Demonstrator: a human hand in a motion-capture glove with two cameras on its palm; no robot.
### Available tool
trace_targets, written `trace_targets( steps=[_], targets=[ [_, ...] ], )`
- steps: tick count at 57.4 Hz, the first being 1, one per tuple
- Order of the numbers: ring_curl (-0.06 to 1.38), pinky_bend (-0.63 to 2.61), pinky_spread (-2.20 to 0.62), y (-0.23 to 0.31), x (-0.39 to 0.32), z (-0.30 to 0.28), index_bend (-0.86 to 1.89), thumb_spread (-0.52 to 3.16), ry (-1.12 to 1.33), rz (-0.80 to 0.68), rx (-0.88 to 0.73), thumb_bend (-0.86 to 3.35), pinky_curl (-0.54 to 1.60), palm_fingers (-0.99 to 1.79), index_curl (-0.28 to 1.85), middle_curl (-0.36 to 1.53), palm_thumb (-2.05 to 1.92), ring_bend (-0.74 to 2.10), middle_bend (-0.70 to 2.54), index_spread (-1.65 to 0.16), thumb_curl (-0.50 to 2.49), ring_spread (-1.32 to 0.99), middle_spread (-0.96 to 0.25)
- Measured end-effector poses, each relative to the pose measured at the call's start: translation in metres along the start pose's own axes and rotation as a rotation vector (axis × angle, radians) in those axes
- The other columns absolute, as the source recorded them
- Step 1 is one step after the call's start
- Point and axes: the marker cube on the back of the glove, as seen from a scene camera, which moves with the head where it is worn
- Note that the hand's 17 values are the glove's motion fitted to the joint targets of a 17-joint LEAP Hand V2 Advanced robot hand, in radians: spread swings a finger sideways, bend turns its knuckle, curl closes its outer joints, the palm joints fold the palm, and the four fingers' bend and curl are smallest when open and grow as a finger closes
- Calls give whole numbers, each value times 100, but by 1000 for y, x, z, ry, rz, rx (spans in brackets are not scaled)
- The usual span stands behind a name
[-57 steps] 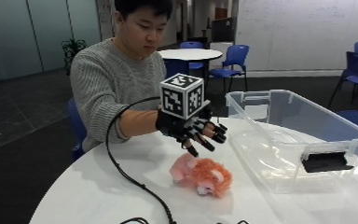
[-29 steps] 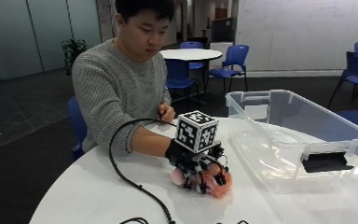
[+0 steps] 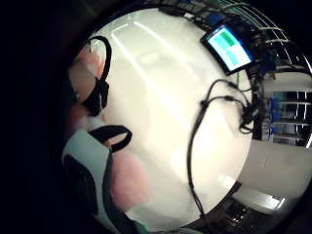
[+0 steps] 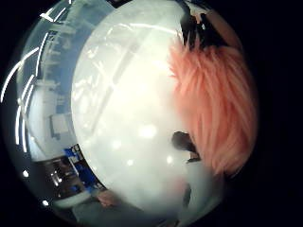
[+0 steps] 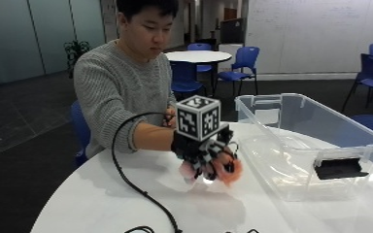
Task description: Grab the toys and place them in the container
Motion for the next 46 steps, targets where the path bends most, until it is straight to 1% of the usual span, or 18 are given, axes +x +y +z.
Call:
trace_targets(
  steps=[8, 13, 17, 21, 27, 30, 35, 39, 42, 46],
  targets=[
    [48, 122, -43, -4, -6, -93, 16, 81, -94, -67, 84, 12, 40, 69, 23, 33, 70, 105, 26, -41, 74, -38, -22],
    [49, 121, -43, -6, -12, -147, 15, 74, -75, -101, 166, 11, 40, 69, 23, 35, 71, 104, 24, -41, 78, -38, -23],
    [49, 120, -43, -5, -20, -179, 15, 70, -45, -120, 217, 10, 40, 69, 23, 36, 72, 103, 23, -42, 80, -38, -23],
    [49, 119, -43, -5, -28, -197, 15, 67, -27, -137, 239, 9, 41, 70, 24, 37, 72, 102, 21, -42, 83, -38, -24],
    [50, 118, -43, -11, -46, -206, 15, 63, -17, -171, 229, 8, 41, 70, 23, 38, 73, 101, 20, -42, 87, -38, -24],
    [50, 118, -43, -17, -66, -206, 14, 61, -32, -210, 208, 7, 41, 70, 23, 39, 73, 100, 19, -43, 88, -38, -25],
    [51, 118, -43, -27, -122, -203, 14, 60, -136, -286, 152, 6, 42, 70, 23, 40, 72, 100, 19, -43, 91, -38, -25],
    [51, 117, -43, -43, -176, -190, 14, 60, -182, -307, 123, 6, 42, 70, 23, 41, 72, 99, 18, -43, 93, -38, -25],
    [52, 117, -43, -55, -219, -175, 14, 60, -164, -313, 119, 5, 42, 70, 23, 41, 72, 99, 18, -43, 94, -38, -25],
    [52, 117, -43, -65, -268, -149, 13, 60, -35, -378, 130, 4, 42, 69, 22, 42, 73, 99, 18, -42, 96, -38, -25]
  ],
)
